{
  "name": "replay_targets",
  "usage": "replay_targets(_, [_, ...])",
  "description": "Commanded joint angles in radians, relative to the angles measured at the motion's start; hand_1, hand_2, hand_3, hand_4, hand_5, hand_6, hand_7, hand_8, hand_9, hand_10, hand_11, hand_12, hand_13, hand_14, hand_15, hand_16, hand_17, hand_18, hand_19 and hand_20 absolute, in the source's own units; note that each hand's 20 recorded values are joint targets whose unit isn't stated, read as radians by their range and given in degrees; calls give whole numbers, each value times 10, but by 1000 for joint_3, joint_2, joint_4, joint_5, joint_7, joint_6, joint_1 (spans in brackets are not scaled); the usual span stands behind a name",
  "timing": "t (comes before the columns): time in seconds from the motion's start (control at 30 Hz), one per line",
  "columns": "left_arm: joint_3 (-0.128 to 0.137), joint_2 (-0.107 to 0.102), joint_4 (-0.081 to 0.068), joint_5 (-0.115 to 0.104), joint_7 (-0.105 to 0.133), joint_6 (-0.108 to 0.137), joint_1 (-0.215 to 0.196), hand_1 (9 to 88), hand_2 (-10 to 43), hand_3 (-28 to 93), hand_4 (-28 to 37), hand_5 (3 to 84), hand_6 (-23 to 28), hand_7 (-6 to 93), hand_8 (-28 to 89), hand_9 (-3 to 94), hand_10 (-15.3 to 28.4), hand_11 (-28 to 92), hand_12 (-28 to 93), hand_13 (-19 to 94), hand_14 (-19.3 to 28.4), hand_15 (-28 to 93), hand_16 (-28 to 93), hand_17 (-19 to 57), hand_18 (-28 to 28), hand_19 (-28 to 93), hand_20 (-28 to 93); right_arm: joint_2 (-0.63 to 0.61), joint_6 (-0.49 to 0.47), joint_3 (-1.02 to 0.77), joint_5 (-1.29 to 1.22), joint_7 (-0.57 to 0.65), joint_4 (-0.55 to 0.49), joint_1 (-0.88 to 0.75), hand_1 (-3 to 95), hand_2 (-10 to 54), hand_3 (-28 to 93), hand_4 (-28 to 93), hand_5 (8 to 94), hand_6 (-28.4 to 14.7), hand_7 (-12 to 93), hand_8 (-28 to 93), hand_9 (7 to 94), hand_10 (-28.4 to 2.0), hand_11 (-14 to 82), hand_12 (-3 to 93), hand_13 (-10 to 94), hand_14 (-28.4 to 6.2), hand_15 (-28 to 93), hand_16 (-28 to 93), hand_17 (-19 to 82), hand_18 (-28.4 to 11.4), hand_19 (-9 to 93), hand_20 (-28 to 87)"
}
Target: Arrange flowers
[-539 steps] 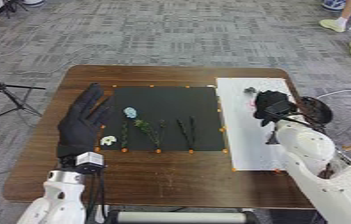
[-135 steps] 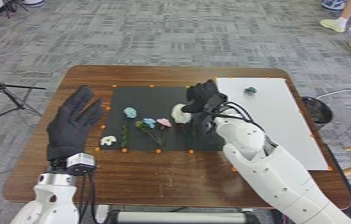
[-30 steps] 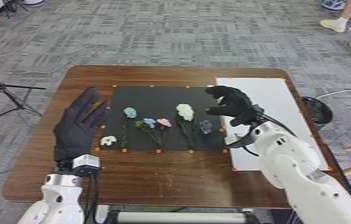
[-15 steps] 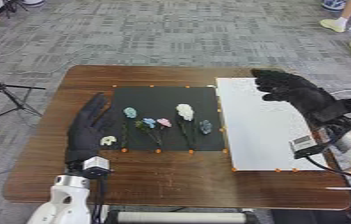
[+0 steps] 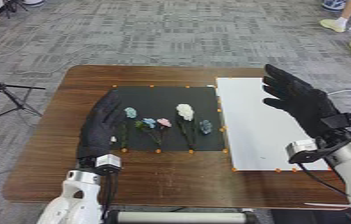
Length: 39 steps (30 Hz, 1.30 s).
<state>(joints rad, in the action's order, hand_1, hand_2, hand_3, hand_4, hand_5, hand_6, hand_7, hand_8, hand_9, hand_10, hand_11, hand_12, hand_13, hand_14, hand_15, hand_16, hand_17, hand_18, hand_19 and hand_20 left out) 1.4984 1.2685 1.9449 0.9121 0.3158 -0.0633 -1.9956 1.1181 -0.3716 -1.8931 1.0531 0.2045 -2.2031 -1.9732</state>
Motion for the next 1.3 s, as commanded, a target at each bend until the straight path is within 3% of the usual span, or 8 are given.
replay_targets(0.03, [-61, 39, -48, -29, 20, 19, -1, 228, -56, 670, -283, 206, 15, 226, -117, 139, 85, 115, 199, 120, 114, 62, 104, -168, 184, 356, 89, 19, 109, 18, -29, 22, -12, -13, 84, 68, 768, -257, 235, -36, 31, -56, 207, -125, -24, 175, 121, -129, -103, 351, -129, -223, 374, 112])
replay_targets(0.27, [-88, 24, -62, -34, 63, 52, 35, 232, -53, 668, -283, 174, 9, 223, -121, 99, 68, 90, 215, 115, 110, 57, 114, -169, 184, 357, 94, 51, 156, 26, -22, 58, -19, -39, 48, 109, 709, -281, 250, -45, 39, -59, 216, -131, -27, 187, 122, -123, -112, 380, -141, -220, 385, 98])
replay_targets(0.5, [-88, 18, -42, -83, 31, 73, -26, 238, -61, 673, -283, 174, 3, 226, -124, 130, 73, 81, 237, 124, 114, 57, 119, -161, 188, 359, 96, 60, 76, 19, 1, 121, -22, -23, 85, 86, 742, -273, 221, -50, 35, -54, 195, -129, -33, 198, 110, -116, -110, 400, -156, -214, 398, 99])
replay_targets(0.63, [-79, 26, -56, -52, 7, 16, 11, 239, -65, 676, -283, 187, 3, 229, -129, 157, 82, 96, 201, 135, 126, 54, 92, -156, 198, 368, 88, 45, 101, 7, 22, 110, -32, -40, 108, 65, 757, -261, 227, -50, 43, -53, 205, -128, -31, 204, 120, -113, -101, 406, -150, -214, 404, 100])
replay_targets(0.77, [-79, 25, -51, -61, -5, 17, 1, 234, -71, 681, -283, 204, 14, 226, -127, 170, 106, 100, 135, 148, 164, 62, 51, -143, 227, 402, 60, 51, 119, 37, 10, 112, -23, -41, 130, 32, 764, -250, 237, -50, 52, -56, 213, -128, -24, 210, 133, -106, -92, 407, -142, -213, 404, 101])
replay_targets(1.0, [-67, -13, -14, -106, -19, 51, -76, 236, -67, 678, -283, 209, 15, 231, -126, 167, 96, 127, 138, 147, 137, 77, 57, -154, 209, 400, 46, 64, 167, 49, 42, 61, -36, -70, 149, 12, 773, -251, 260, -73, 56, -68, 233, -124, -12, 201, 158, -74, -126, 390, -124, -175, 395, 97])
replay_targets(1.17, [-88, -19, -24, -128, 47, 82, -62, 239, -64, 680, -283, 219, 16, 236, -128, 175, 93, 128, 142, 151, 135, 82, 64, -153, 208, 397, 53, 53, 162, 29, 22, 59, -42, -87, 147, 13, 782, -252, 263, -86, 49, -64, 241, -125, 1, 188, 169, -67, -127, 380, -93, -158, 387, 90])
replay_targets(1.3, [-43, -34, 11, -168, -15, 54, -139, 240, -63, 687, -283, 227, 17, 238, -132, 183, 93, 136, 143, 161, 138, 91, 63, -147, 213, 400, 55, 105, 138, 44, 33, 74, -55, -92, 148, 16, 785, -254, 257, -69, 69, -71, 235, -117, 8, 191, 159, -98, -67, 369, -83, -175, 387, 112])
